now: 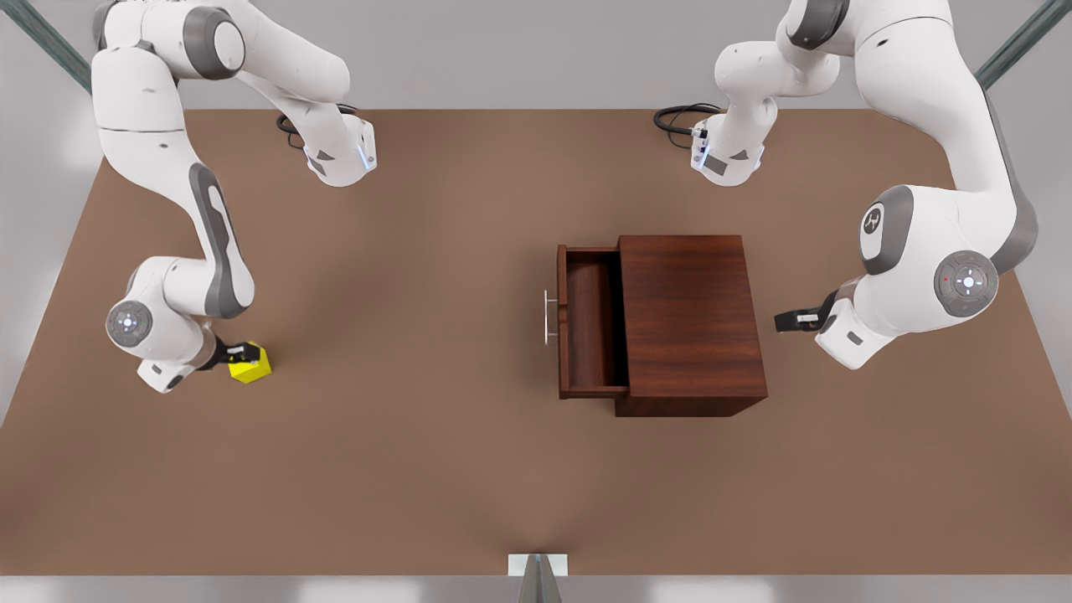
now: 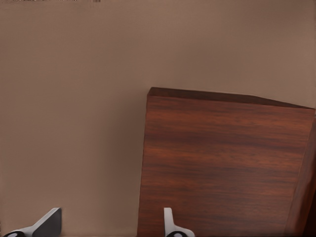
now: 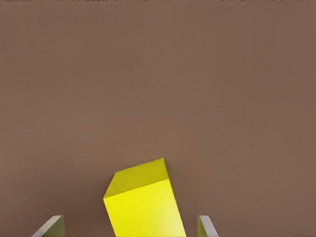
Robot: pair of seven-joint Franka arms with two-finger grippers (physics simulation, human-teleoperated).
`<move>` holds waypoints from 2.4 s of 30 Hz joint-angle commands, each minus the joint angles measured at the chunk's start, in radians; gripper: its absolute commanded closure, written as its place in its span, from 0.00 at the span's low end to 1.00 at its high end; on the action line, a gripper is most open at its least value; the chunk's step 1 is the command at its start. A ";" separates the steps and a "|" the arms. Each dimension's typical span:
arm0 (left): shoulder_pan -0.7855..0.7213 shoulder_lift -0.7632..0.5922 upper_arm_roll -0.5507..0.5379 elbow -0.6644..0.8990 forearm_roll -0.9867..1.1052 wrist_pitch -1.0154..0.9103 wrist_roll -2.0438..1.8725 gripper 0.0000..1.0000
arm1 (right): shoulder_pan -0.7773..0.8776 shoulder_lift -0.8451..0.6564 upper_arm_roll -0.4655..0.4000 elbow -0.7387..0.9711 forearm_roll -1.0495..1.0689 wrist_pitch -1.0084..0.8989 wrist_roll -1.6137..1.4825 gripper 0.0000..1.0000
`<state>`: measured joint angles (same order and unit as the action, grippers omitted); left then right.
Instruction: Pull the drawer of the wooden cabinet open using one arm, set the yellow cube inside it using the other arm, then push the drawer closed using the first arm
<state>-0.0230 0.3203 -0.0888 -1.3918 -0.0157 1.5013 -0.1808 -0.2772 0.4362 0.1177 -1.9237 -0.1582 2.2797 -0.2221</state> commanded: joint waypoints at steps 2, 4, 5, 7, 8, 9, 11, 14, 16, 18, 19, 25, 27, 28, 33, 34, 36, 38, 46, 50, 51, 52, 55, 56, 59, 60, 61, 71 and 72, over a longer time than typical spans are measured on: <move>0.000 -0.001 0.000 0.000 0.000 0.001 0.244 0.00 | 0.001 0.018 0.002 0.006 0.002 0.060 -0.117 0.00; 0.000 -0.001 0.000 0.000 0.000 0.001 0.244 0.00 | 0.001 0.024 0.004 0.005 0.002 0.086 -0.118 0.00; 0.000 -0.001 0.000 0.000 0.000 0.001 0.244 0.00 | 0.001 0.032 0.004 0.005 0.000 0.087 -0.118 0.00; 0.000 -0.001 0.000 0.000 0.000 0.001 0.244 0.00 | 0.000 0.036 0.004 0.002 -0.020 0.089 -0.118 0.00; 0.000 -0.001 0.000 0.000 0.000 0.001 0.244 0.00 | -0.005 0.038 0.005 0.002 -0.020 0.090 -0.125 0.00; 0.000 -0.001 0.000 0.000 0.000 0.001 0.244 0.00 | -0.005 0.044 0.010 0.002 -0.023 0.092 -0.126 0.00; 0.000 -0.001 0.000 0.000 0.000 0.001 0.244 0.00 | -0.007 0.062 0.010 -0.006 -0.032 0.126 -0.126 0.00; 0.000 -0.003 0.000 0.000 0.000 0.001 0.244 0.00 | -0.008 0.067 0.010 -0.014 -0.034 0.135 -0.126 0.00; 0.000 -0.003 0.000 0.000 0.000 0.001 0.244 0.00 | -0.016 0.070 0.011 -0.020 -0.035 0.149 -0.128 0.00; 0.000 -0.003 0.000 0.000 0.000 0.001 0.244 0.00 | -0.020 0.081 0.013 -0.031 -0.035 0.182 -0.126 0.00; 0.000 -0.003 0.000 0.002 0.000 0.001 0.244 0.00 | -0.020 0.085 0.013 -0.032 -0.035 0.184 -0.125 0.00; 0.000 -0.003 0.000 0.000 0.000 0.001 0.244 0.00 | -0.020 0.125 0.017 -0.029 -0.035 0.241 -0.112 0.00; 0.000 -0.001 0.000 0.000 0.000 0.001 0.244 0.00 | -0.020 0.127 0.017 -0.029 -0.035 0.241 -0.112 0.00; 0.000 -0.001 0.000 0.000 0.000 0.001 0.244 0.00 | -0.022 0.127 0.017 -0.031 -0.035 0.241 -0.112 0.00; 0.000 -0.003 0.000 0.000 0.000 0.001 0.244 0.00 | -0.033 0.093 0.017 -0.078 -0.035 0.239 -0.114 0.00; 0.000 -0.001 0.000 0.002 0.000 0.001 0.244 0.00 | -0.033 0.087 0.020 -0.086 -0.035 0.239 -0.109 0.00; 0.000 -0.003 0.000 0.000 0.000 0.001 0.244 0.00 | -0.033 0.085 0.025 -0.090 -0.035 0.239 -0.102 0.00; 0.000 -0.003 0.000 -0.001 0.000 -0.003 0.244 0.00 | -0.033 0.085 0.025 -0.092 -0.035 0.241 -0.102 0.00; -0.002 -0.004 0.000 -0.020 0.000 -0.022 0.233 0.00 | -0.059 0.096 0.034 -0.087 -0.049 0.256 -0.103 0.08; -0.003 -0.004 0.000 -0.023 0.002 -0.024 0.234 0.00 | -0.059 0.098 0.036 -0.087 -0.049 0.256 -0.103 0.27; -0.003 -0.004 0.000 -0.023 0.002 -0.024 0.233 0.00 | -0.059 0.098 0.036 -0.087 -0.049 0.256 -0.103 0.27; -0.003 -0.004 -0.002 -0.023 0.002 -0.024 0.233 0.00 | -0.059 0.096 0.037 -0.087 -0.047 0.256 -0.102 0.28; -0.003 -0.004 0.000 -0.021 0.002 -0.026 0.233 0.00 | -0.060 0.085 0.043 -0.087 -0.046 0.251 -0.095 0.29; 0.003 -0.004 0.000 -0.021 0.002 -0.026 0.235 0.00 | -0.060 0.075 0.045 -0.087 -0.043 0.244 -0.092 0.29; -0.018 0.000 -0.003 -0.019 0.013 -0.024 0.224 0.00 | -0.060 0.042 0.056 -0.087 -0.037 0.207 -0.083 0.29; -0.028 0.002 -0.003 -0.018 0.013 -0.024 0.222 0.00 | -0.060 0.029 0.065 -0.086 -0.035 0.187 -0.068 0.29; -0.021 0.000 -0.002 -0.018 0.004 -0.024 0.222 0.00 | -0.059 0.006 0.082 -0.081 0.009 0.161 -0.056 0.29; -0.002 0.000 -0.002 -0.013 0.002 -0.041 0.221 0.00 | -0.005 -0.033 0.297 0.173 0.023 -0.242 0.403 0.28; -0.003 0.000 -0.002 -0.013 0.002 -0.041 0.221 0.00 | 0.032 -0.031 0.297 0.196 0.034 -0.250 0.463 0.28</move>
<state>-0.0256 0.3218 -0.0903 -1.4056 -0.0140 1.4638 0.0438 -0.2601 0.4053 0.4098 -1.7425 -0.1279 2.1686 -0.1645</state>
